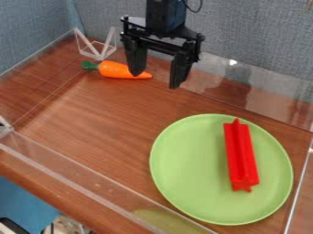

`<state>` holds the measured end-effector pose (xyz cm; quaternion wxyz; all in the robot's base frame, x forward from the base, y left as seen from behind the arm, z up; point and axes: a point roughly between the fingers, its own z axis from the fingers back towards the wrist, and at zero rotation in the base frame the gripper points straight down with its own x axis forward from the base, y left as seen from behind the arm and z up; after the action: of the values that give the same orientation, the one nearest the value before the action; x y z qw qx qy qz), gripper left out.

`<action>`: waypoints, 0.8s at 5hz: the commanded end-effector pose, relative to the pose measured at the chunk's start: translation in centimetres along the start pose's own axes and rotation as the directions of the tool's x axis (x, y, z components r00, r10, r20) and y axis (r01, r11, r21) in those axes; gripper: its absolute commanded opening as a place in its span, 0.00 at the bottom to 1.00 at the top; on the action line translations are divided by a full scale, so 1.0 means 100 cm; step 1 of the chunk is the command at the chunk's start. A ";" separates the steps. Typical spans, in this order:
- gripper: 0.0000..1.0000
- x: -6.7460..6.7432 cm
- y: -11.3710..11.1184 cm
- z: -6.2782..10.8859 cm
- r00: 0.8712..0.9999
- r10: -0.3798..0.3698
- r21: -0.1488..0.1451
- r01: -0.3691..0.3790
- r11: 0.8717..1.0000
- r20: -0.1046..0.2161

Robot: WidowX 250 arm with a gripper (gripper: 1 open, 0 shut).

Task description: Put the carrot on the green plate

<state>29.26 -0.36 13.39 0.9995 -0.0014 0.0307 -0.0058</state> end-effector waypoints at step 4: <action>1.00 0.056 0.087 -0.014 0.845 -0.535 0.103 0.533 0.840 -0.011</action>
<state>34.12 7.62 9.63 0.9554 0.0251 0.0484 -0.2902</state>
